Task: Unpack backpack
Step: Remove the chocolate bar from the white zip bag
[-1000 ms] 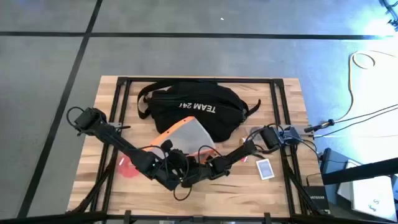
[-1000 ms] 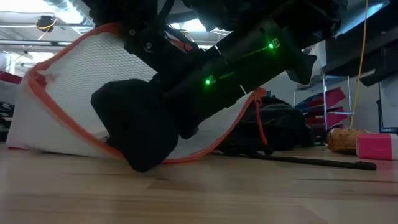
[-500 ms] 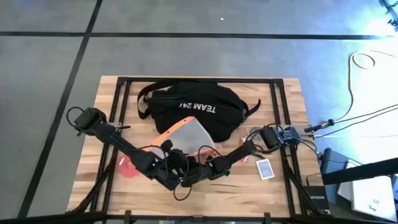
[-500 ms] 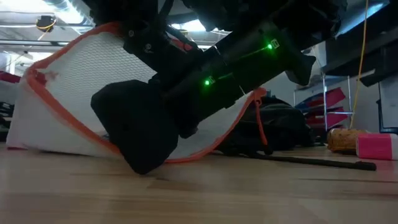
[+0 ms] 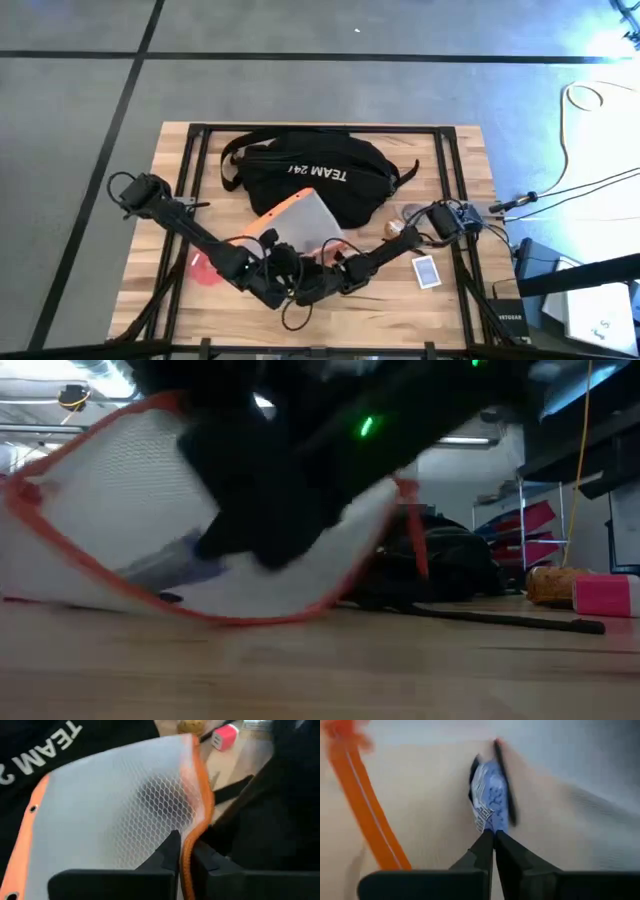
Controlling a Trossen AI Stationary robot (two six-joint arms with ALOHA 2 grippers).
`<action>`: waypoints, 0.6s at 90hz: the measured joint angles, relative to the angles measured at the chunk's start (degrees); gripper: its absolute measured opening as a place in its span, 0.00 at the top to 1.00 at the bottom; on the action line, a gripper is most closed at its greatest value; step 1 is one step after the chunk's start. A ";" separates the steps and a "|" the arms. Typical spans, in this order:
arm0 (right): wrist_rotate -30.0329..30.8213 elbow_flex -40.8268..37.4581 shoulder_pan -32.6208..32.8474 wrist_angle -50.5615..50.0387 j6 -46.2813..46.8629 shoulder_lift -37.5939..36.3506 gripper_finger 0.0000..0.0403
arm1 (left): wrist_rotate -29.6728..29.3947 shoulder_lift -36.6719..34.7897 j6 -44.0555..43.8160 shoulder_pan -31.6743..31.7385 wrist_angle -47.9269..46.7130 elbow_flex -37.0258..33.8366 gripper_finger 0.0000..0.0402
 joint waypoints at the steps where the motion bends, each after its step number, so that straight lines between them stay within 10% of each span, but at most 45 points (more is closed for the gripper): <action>1: 0.33 0.00 0.19 -0.62 0.28 -0.35 1.00 | 0.14 0.00 0.24 -0.03 0.14 0.00 1.00; 54: 10.61 -0.08 12.03 -35.07 15.79 -14.92 1.00 | -0.88 0.00 2.34 -0.50 2.57 -0.07 1.00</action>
